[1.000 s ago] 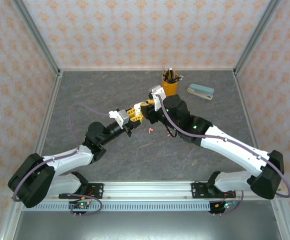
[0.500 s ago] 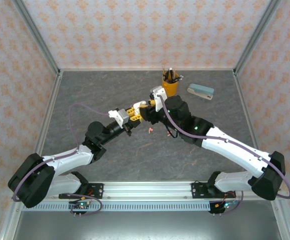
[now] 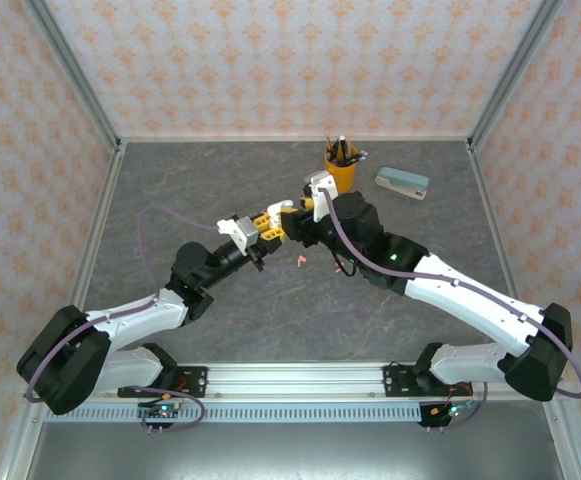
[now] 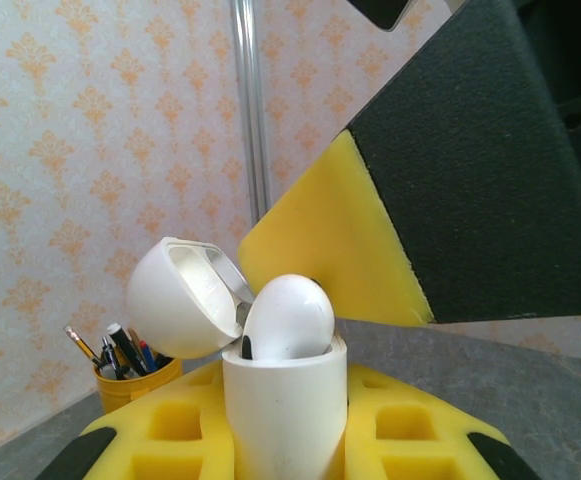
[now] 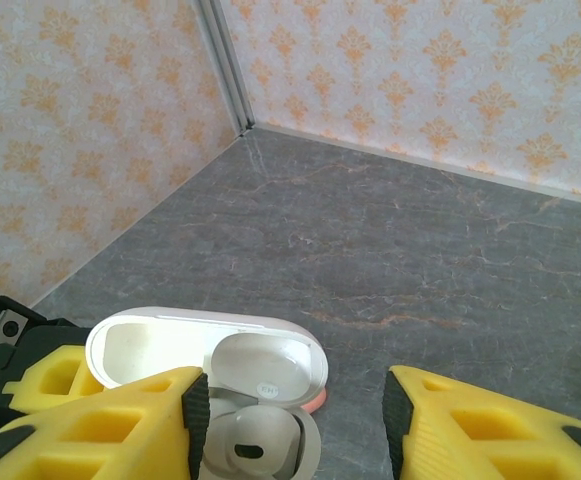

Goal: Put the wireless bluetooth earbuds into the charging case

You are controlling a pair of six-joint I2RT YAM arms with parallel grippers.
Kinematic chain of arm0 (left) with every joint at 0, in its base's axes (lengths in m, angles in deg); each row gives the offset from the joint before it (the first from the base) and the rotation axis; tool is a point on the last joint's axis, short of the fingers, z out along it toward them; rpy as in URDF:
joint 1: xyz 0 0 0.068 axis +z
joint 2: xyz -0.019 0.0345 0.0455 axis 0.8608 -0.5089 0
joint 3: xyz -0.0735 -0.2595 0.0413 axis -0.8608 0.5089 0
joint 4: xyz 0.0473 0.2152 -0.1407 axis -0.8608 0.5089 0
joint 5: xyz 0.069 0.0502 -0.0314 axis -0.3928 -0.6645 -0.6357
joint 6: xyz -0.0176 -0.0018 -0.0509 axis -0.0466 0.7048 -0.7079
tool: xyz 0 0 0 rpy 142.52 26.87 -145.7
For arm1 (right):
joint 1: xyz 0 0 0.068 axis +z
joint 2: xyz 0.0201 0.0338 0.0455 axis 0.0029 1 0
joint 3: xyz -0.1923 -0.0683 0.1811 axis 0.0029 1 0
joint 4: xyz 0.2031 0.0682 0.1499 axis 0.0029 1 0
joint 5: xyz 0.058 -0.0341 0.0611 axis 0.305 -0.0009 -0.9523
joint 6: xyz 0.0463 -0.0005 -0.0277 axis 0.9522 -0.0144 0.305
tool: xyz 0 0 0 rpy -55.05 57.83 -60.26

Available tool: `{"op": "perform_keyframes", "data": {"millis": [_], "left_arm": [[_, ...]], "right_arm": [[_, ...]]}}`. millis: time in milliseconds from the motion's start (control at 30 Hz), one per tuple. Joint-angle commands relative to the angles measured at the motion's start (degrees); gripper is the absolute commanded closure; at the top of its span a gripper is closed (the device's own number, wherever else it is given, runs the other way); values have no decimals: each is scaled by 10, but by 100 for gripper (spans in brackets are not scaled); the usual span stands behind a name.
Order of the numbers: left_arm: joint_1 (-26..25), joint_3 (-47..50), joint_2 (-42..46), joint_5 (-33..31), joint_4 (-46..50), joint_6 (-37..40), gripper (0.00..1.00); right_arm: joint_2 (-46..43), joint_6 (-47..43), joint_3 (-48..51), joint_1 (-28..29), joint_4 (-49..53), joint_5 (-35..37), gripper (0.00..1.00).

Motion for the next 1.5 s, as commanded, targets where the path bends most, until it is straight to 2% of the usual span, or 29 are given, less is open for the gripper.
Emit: {"op": "perform_keyframes", "data": {"millis": [0, 567, 833, 933, 1100, 1267, 1467], "left_arm": [[-5, -18, -5, -4, -41, -1, 100], [-5, -16, -9, -5, -43, -3, 100], [-5, -11, -15, -5, -48, -6, 100], [-5, -6, -16, -5, -51, -7, 100], [-5, -1, -13, -3, -45, -7, 100], [-5, 1, -16, 3, -39, -8, 100], [-5, 1, -23, 3, -38, -8, 100]], "right_arm": [[-16, 18, -17, 6, -12, 11, 49], [-15, 60, -35, 6, -29, -11, 49], [-33, 108, -60, 0, -28, -1, 48], [-21, 126, -108, -11, 33, 18, 48], [51, 139, -220, -38, 195, 42, 51], [140, 164, -333, -99, 338, -29, 57], [231, 146, -441, -122, 436, -77, 61]]}}
